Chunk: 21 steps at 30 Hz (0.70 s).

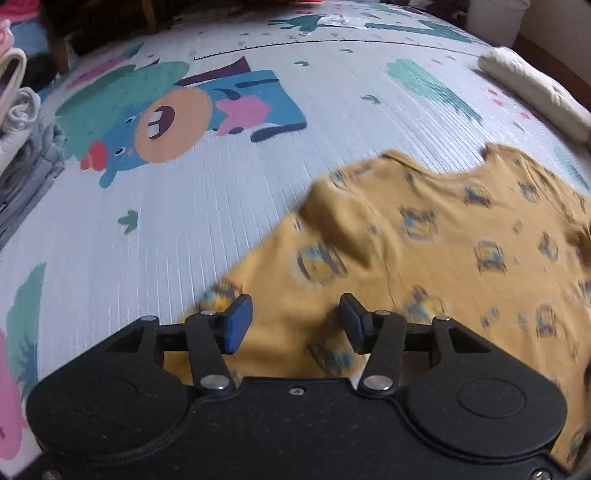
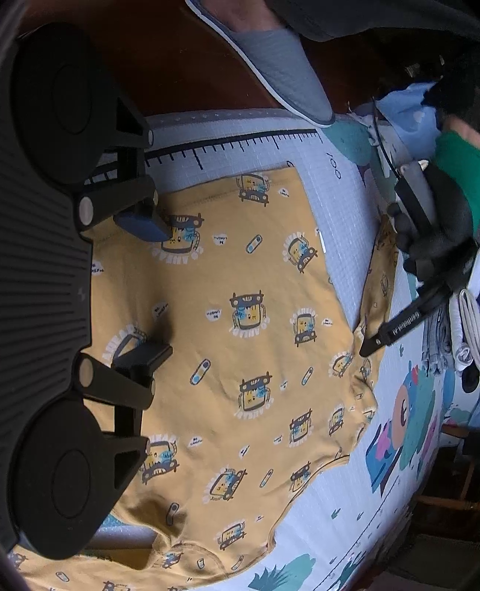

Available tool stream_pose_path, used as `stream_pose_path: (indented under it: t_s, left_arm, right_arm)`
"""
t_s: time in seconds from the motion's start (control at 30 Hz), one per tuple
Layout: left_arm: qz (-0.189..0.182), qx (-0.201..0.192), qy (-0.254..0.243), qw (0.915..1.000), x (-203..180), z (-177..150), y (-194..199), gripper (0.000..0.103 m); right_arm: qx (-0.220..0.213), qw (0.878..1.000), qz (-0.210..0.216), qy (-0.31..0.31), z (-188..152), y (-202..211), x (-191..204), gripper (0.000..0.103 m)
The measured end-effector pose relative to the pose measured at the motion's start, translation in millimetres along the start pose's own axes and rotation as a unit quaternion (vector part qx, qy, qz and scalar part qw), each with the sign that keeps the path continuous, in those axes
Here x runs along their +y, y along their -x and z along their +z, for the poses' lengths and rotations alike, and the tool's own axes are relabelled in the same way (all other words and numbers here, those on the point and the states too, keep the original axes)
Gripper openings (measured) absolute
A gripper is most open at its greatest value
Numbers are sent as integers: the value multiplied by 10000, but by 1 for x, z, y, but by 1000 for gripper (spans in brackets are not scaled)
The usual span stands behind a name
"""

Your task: Fold clothes

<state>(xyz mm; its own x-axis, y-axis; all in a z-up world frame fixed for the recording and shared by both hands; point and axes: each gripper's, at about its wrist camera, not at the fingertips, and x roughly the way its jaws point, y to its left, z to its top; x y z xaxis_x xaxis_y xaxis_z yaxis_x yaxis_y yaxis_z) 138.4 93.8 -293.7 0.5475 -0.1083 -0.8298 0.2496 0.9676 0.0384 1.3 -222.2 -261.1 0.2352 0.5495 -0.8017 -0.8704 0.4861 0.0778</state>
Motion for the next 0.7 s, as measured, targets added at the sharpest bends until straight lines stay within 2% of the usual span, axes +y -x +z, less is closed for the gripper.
stream_pose_path:
  t_s: [0.07,0.17,0.2,0.27,0.33,0.43,0.6,0.7]
  left_arm:
    - [138,-106,3,9998,6,-13,10,51]
    - [673,-278,346,9967,35,-35,32,51]
    - [877,-248,393,9951,43,-43,38,51]
    - [1102,108,514,9925,61,-65,43,51]
    - [1023,310,1081,9884,78,-82,47,55]
    - [1087,625,1423,9819,78,-80,48,54]
    - [928,977,1657,9769,80,-82,52,54]
    - [790,1244,1569,9766,75,-80,65,54]
  right_arm:
    - [6,10000,38,54,0,0,0,66]
    - [42,9999,48,84,1,1,0,66]
    - [22,10000,39,33,0,2,-1,66]
    - [-25,10000,14,-51,-2,2,-1,66]
    - [-43,10000,0,-80,-2,2,-1,67]
    - [7,10000,35,-54,0,1,-3,67]
    - [39,10000,26,-68,2,0,-4,67]
    - [73,9999,94,-99,3,0,-6,68]
